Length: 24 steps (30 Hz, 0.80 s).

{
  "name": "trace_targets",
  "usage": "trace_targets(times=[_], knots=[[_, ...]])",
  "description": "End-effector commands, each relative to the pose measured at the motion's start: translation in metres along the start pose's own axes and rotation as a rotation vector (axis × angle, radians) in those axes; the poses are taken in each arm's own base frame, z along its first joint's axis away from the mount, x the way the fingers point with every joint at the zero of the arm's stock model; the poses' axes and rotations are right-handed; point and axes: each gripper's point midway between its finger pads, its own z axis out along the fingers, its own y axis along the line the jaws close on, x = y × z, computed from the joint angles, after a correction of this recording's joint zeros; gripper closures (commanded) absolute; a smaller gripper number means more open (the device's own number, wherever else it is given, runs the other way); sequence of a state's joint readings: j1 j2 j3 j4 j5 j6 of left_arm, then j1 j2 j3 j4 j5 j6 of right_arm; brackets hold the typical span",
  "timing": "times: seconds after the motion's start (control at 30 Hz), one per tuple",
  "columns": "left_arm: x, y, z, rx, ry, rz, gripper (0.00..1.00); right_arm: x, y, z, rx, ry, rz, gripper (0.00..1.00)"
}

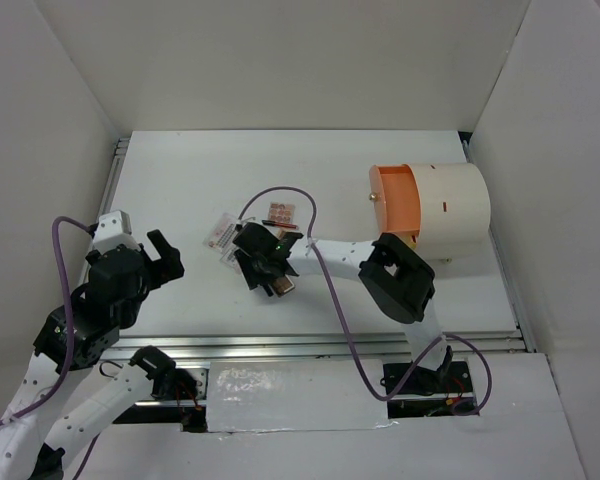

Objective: Organize the makeup

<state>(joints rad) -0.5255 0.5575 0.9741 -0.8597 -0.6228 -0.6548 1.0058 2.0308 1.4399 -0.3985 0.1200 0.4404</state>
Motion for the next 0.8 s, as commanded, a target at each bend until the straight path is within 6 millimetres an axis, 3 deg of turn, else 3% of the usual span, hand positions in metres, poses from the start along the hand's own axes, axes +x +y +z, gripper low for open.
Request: trace_targets(times=[0.0, 0.3, 0.47, 0.63, 0.77], knots=[[-0.006, -0.004, 0.001, 0.016, -0.024, 0.002, 0.01, 0.006, 0.002, 0.011, 0.012, 0.009, 0.001, 0.46], [-0.005, -0.005, 0.001, 0.021, -0.023, 0.005, 0.00, 0.017, -0.007, 0.017, 0.054, 0.030, 0.017, 0.52], [-0.007, -0.003, 0.000, 0.019, -0.030, -0.002, 0.01, 0.023, 0.001, 0.015, 0.057, 0.039, 0.000, 0.71], [-0.008, -0.002, -0.001, 0.022, -0.038, -0.009, 0.01, 0.013, 0.023, -0.005, -0.028, -0.001, 0.016, 0.82], [-0.007, -0.001, -0.002, 0.018, -0.038, -0.012, 0.01, -0.009, 0.042, -0.040, -0.124, -0.056, 0.029, 0.84]])
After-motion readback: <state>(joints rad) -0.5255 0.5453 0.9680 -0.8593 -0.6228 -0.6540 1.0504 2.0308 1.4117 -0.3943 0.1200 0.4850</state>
